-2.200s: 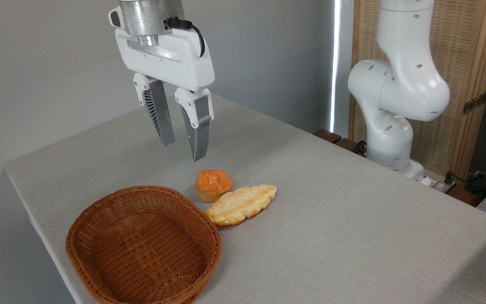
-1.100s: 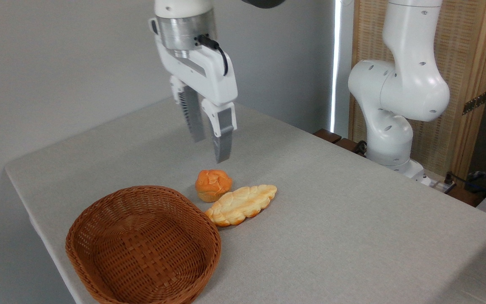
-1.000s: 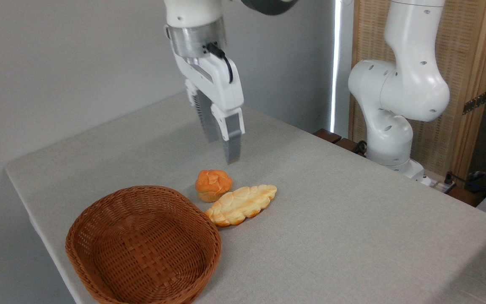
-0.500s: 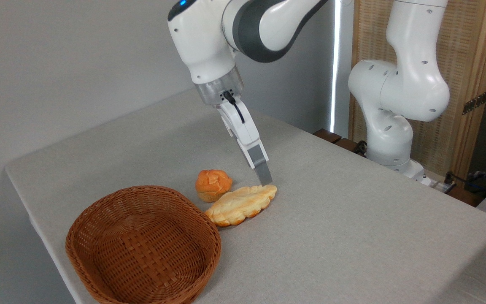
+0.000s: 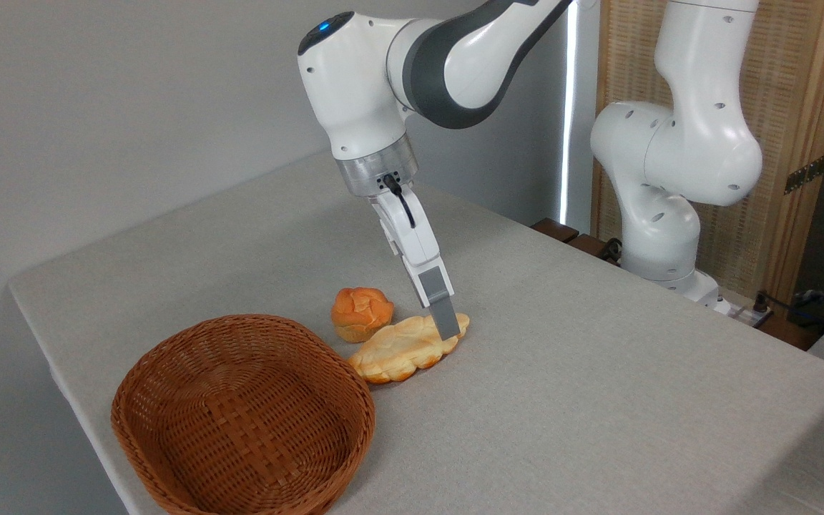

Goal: Put bread into the basket
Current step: 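Move the gripper down toward the flat golden bread loaf, then lower the gripper onto the bread and close it on the loaf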

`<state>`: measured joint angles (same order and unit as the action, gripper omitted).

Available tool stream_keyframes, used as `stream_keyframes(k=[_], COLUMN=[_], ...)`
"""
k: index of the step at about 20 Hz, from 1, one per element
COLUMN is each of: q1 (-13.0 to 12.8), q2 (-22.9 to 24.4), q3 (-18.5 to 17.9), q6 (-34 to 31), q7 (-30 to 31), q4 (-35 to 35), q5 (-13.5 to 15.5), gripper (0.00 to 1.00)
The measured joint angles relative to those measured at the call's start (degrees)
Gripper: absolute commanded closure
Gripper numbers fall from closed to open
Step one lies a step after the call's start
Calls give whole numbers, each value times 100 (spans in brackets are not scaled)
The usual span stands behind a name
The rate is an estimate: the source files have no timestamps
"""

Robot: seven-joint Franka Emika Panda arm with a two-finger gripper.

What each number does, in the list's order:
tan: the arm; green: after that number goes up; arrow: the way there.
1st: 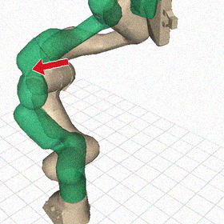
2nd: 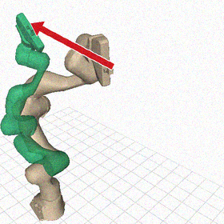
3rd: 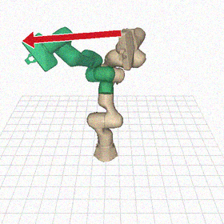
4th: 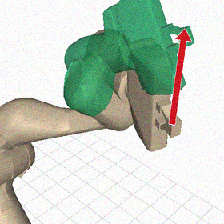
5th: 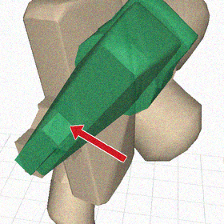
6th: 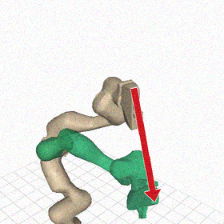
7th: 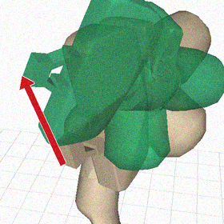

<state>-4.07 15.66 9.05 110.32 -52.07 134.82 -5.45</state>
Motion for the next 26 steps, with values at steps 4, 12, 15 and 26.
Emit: stream_keyframes(k=[4, 12, 15, 26], q1=[0, -2, -2, -7], q2=[-15, -56, -56, -159], q3=[0, 1, 2, 13], q6=[385, 667, 844, 1327], q7=[-2, -87, -108, -149], q4=[32, 202, 204, 283], q5=[-4, -525, -537, -537], gripper=[0, 0, 0, 54])
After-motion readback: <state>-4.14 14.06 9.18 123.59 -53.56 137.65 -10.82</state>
